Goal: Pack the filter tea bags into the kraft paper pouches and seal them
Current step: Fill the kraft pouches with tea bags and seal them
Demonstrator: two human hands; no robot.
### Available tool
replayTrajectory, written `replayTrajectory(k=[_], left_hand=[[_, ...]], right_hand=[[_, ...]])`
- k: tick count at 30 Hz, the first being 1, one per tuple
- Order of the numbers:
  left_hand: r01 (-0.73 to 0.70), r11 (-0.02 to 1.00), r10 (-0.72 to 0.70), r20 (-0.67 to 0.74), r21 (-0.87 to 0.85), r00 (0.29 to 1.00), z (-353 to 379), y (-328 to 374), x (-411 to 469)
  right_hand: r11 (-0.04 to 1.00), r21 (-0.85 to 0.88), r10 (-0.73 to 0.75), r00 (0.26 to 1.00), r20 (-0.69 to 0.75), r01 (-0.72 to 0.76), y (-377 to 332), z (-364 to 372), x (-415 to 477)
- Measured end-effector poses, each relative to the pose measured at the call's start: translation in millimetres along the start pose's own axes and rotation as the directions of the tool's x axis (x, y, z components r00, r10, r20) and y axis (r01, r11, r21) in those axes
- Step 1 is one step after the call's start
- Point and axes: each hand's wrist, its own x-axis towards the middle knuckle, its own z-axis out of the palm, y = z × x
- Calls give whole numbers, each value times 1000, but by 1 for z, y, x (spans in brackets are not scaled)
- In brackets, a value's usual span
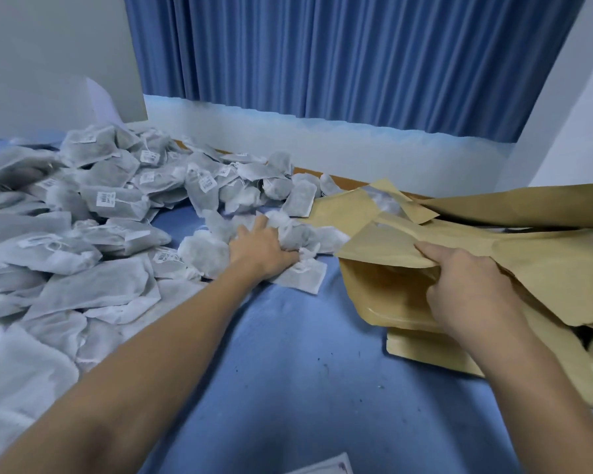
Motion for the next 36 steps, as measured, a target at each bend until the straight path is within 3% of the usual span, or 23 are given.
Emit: replayTrajectory(k=[7, 9, 10, 12, 14, 17, 19, 20, 21, 22, 23, 24, 25, 26, 27, 28, 29, 30, 31, 32, 34, 35, 36], left_hand=[[-183, 974, 176, -65, -134, 982, 6, 37, -131], [-227, 972, 206, -257, -53, 944, -9, 47, -156], [-272, 961, 233, -398, -43, 887, -19, 50, -166], [-394, 905, 241, -570, -160, 785, -36, 58, -186], [-441, 827, 253, -468, -350, 847, -47, 69, -207], [-416, 854, 336, -279, -312, 899, -48, 96, -216], [-275, 884, 291, -16, -377, 957, -51, 122, -198], [-114, 833, 222, 138, -541, 965, -52, 137, -184], [107, 682, 167, 296, -723, 940, -51, 149, -165], [354, 417, 132, 441, -837, 888, -52, 159, -146], [526, 79, 145, 532, -847, 835, -55, 168, -129], [573, -209, 176, 546, -793, 819, -55, 176, -117], [558, -372, 193, 526, -742, 828, -51, 181, -110], [542, -412, 225, 494, -733, 840, -48, 185, -109], [515, -337, 246, 454, -789, 856, -45, 188, -114], [438, -155, 238, 397, -885, 887, -41, 191, -121], [282, 112, 231, 301, -953, 925, -35, 192, -130], [53, 412, 249, 168, -910, 954, -30, 190, -140], [-209, 642, 307, -2, -738, 952, -24, 182, -149], [-415, 741, 377, -184, -527, 908, -22, 169, -161], [-667, 719, 499, -525, -194, 690, -18, 136, -182], [-712, 692, 517, -606, -121, 605, -17, 118, -191], [-707, 701, 516, -619, -92, 592, -15, 102, -199]], right_hand=[[999, 33, -28, 999, 17, 28, 0, -2, -2], [998, 66, -23, 1000, 16, 22, 2, -3, -1], [996, 86, -21, 1000, 16, 19, 3, -5, 0], [991, 133, -23, 1000, 5, 22, 7, -8, 1], [987, 161, -27, 1000, 0, 27, 10, -11, 1], [984, 168, -58, 998, 13, 55, 12, -13, 1], [980, 188, -73, 997, 20, 68, 12, -16, 1], [977, 199, -84, 996, 28, 77, 13, -17, 2], [975, 203, -100, 994, 36, 90, 12, -18, 2], [974, 201, -117, 992, 40, 107, 11, -19, 1], [974, 190, -136, 990, 34, 127, 8, -20, 0], [973, 172, -157, 987, 20, 151, 6, -20, 0], [974, 148, -175, 985, 5, 172, 4, -19, -1], [975, 125, -185, 983, -13, 185, 3, -19, -2], [977, 106, -182, 983, -33, 184, 3, -18, -3], [980, 96, -169, 984, -54, 174, 5, -18, -2], [983, 95, -150, 986, -74, 156, 8, -18, -2], [985, 99, -130, 987, -90, 138, 11, -18, 0], [987, 100, -115, 989, -94, 124, 13, -19, 0], [989, 95, -105, 990, -90, 114, 14, -19, 1], [992, 89, -89, 994, -68, 95, 14, -20, -2], [992, 93, -80, 996, -51, 84, 13, -19, -3], [992, 95, -75, 996, -40, 79, 13, -20, -4]])
